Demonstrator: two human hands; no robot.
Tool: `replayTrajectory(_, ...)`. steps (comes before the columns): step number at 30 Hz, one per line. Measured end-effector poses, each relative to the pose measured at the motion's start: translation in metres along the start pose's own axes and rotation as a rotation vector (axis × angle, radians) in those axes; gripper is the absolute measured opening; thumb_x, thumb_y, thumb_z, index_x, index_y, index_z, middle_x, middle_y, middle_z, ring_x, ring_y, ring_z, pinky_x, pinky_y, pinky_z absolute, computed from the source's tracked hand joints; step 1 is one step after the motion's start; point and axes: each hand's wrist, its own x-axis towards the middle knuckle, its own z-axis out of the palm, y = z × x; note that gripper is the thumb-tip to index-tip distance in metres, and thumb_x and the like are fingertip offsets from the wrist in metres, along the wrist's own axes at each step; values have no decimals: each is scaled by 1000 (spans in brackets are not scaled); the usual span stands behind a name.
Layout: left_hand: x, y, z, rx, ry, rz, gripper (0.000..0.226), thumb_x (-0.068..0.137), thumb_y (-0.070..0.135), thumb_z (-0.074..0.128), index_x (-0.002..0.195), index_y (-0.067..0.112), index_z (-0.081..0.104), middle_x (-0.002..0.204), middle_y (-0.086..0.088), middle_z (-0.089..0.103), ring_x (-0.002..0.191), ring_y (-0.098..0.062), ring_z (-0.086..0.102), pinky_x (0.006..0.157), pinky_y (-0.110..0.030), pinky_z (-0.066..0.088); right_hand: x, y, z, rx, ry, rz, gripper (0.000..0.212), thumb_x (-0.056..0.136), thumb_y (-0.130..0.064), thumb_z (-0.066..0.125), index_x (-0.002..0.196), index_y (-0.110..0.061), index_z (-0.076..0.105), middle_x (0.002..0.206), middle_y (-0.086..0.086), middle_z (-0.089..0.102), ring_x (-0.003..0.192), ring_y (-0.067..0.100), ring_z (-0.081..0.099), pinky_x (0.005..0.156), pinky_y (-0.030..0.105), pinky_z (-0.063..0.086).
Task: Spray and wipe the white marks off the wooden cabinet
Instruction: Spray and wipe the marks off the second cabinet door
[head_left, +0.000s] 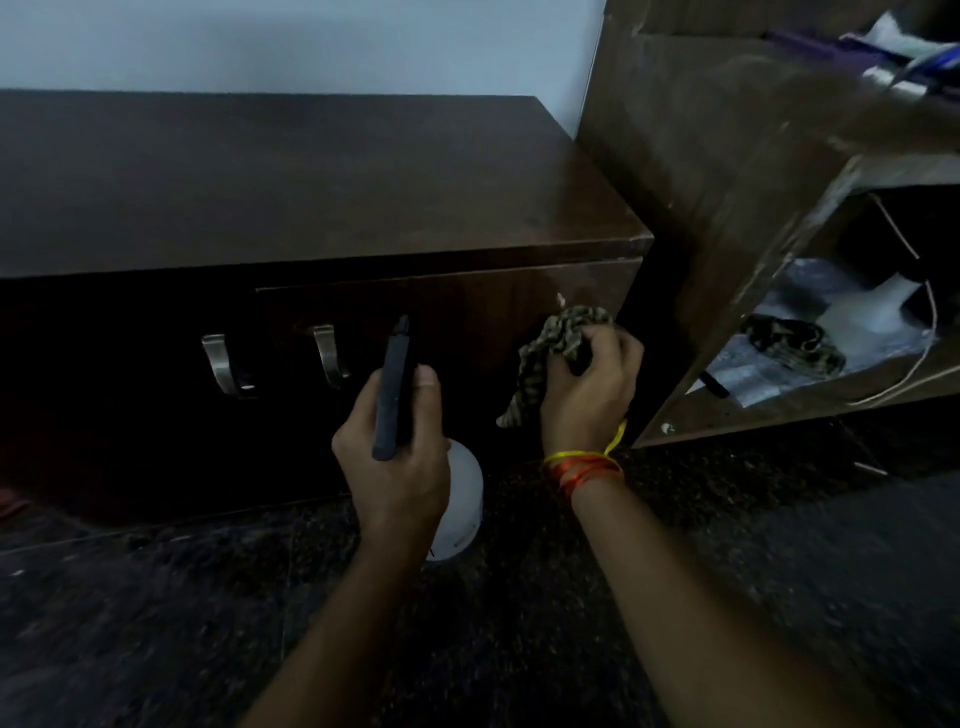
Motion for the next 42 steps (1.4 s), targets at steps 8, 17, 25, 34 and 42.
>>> replayTrajectory(8, 2, 4, -4, 28, 4, 4, 19, 88, 50, 51, 74, 39, 55, 72, -17, 58, 50, -39, 52, 46, -49, 45, 14, -25, -5, -5, 16, 6, 22, 72, 1, 66, 93, -6, 65, 109, 12, 54, 100, 28, 57, 88, 19, 40)
replayTrajectory(17, -3, 0, -2, 41, -4, 12, 30, 90, 47, 50, 76, 22, 56, 69, -25, 57, 49, -36, 50, 46, -44, 41, 17, -57, -2, 31, 61, -171, 17, 74, -8, 64, 90, -9, 62, 109, 11, 54, 104, 28, 53, 89, 41, 49)
replayTrajectory(25, -2, 4, -2, 25, -3, 10, 21, 89, 47, 50, 75, 31, 56, 71, -24, 59, 49, -35, 52, 45, -40, 43, 43, -38, -20, 35, 108, -91, 20, 72, -1, 61, 91, -5, 62, 108, 13, 55, 103, 28, 56, 92, 23, 41)
replayTrajectory(34, 2, 1, -3, 3, 8, -4, 25, 89, 47, 51, 74, 27, 56, 71, -19, 58, 49, -38, 51, 44, -42, 43, 57, -26, -27, 88, 103, -81, 51, 76, 5, 53, 126, -7, 53, 128, 7, 57, 121, 18, 52, 106, 24, 38)
replayTrajectory(42, -3, -3, 0, -6, -6, -21, 22, 89, 46, 51, 75, 30, 55, 71, -18, 58, 48, -34, 51, 44, -40, 43, 47, -3, -23, 66, 50, -138, 53, 82, 7, 53, 134, -4, 50, 136, 9, 52, 127, 8, 43, 103, 2, 24)
